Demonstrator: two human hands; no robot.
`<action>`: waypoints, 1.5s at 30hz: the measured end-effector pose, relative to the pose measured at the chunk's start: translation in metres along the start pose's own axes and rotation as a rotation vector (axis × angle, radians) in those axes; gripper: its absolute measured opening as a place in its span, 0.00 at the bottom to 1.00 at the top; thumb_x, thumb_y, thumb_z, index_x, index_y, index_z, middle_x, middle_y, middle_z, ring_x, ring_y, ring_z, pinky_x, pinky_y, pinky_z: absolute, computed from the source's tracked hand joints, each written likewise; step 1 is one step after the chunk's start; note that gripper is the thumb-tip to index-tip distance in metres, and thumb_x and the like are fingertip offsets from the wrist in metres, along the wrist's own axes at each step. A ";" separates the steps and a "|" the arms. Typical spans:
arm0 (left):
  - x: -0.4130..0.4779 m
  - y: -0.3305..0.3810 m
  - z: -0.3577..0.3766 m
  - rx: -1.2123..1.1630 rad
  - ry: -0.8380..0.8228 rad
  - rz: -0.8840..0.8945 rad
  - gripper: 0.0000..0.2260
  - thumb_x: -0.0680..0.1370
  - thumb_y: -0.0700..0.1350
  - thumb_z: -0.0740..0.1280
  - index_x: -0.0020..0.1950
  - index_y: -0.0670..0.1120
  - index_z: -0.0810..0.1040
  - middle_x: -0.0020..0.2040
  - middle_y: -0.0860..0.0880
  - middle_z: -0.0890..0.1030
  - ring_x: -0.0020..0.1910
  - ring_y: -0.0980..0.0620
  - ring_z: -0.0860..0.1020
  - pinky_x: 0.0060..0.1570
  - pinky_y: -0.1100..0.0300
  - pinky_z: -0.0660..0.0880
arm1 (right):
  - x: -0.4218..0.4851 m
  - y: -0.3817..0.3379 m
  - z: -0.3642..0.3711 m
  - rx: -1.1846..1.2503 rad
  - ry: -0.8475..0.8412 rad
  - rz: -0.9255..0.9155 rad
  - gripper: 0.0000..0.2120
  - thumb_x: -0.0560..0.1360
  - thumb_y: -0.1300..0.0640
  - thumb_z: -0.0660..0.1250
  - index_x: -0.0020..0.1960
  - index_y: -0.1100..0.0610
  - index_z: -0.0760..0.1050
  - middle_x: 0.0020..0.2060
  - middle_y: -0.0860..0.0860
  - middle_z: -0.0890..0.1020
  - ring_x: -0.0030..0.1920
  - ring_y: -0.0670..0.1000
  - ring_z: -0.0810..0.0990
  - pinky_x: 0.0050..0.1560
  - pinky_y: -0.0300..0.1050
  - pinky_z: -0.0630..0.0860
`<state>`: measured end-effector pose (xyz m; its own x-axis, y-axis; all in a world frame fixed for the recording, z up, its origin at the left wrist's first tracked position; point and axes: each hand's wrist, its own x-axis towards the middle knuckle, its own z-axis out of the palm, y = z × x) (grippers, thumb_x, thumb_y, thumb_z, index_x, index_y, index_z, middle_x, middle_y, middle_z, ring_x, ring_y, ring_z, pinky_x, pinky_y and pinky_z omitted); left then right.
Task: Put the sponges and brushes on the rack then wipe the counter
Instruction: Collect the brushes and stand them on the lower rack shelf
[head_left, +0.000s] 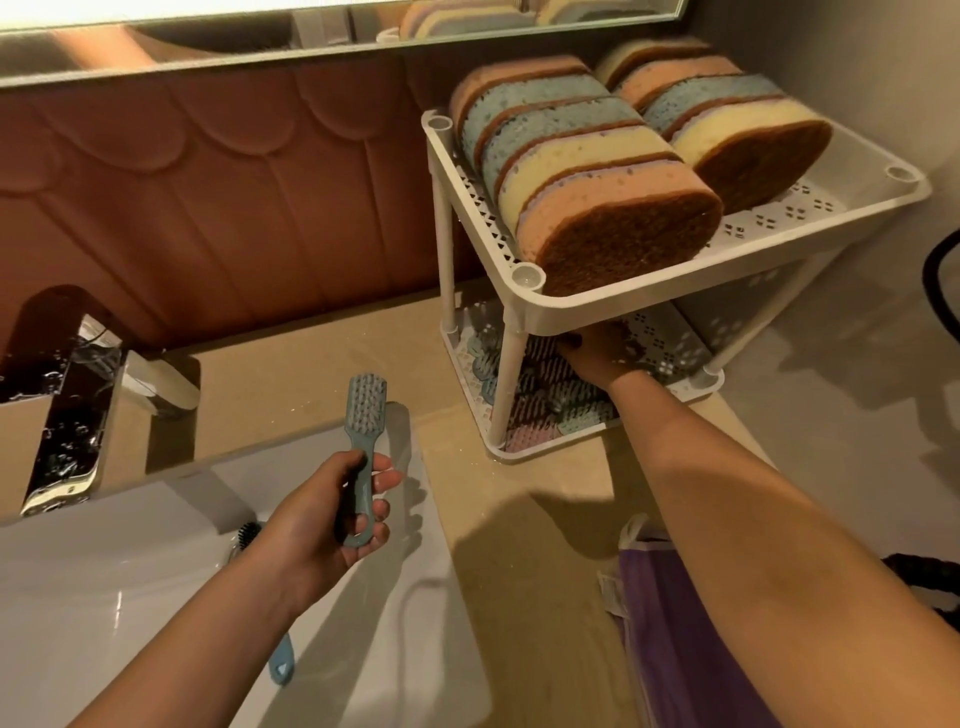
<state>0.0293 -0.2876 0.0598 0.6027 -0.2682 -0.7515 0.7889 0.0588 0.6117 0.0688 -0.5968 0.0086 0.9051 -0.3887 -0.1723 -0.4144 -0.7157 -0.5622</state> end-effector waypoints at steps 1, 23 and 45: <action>-0.001 -0.001 0.000 -0.005 -0.004 -0.002 0.12 0.81 0.47 0.55 0.44 0.46 0.74 0.37 0.49 0.77 0.22 0.56 0.70 0.24 0.69 0.70 | 0.001 0.002 0.000 -0.007 -0.012 0.009 0.16 0.79 0.60 0.59 0.66 0.60 0.72 0.67 0.59 0.73 0.66 0.59 0.71 0.63 0.46 0.67; -0.049 -0.034 0.024 0.121 -0.132 -0.001 0.13 0.81 0.50 0.58 0.47 0.44 0.78 0.31 0.52 0.76 0.29 0.55 0.71 0.24 0.66 0.70 | -0.197 -0.079 0.017 0.762 -0.075 0.049 0.16 0.77 0.56 0.64 0.65 0.54 0.73 0.55 0.50 0.81 0.54 0.45 0.79 0.56 0.35 0.76; -0.025 -0.033 0.084 0.770 -0.005 0.457 0.10 0.78 0.48 0.63 0.56 0.44 0.75 0.50 0.45 0.78 0.46 0.49 0.77 0.42 0.58 0.72 | -0.180 -0.039 0.006 1.043 0.306 0.263 0.14 0.75 0.48 0.66 0.60 0.42 0.73 0.46 0.46 0.84 0.50 0.48 0.82 0.55 0.51 0.77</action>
<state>-0.0219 -0.3634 0.0791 0.8363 -0.3811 -0.3941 0.1720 -0.5002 0.8487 -0.0769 -0.4955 0.0567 0.6798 -0.6856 -0.2605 -0.1767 0.1916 -0.9654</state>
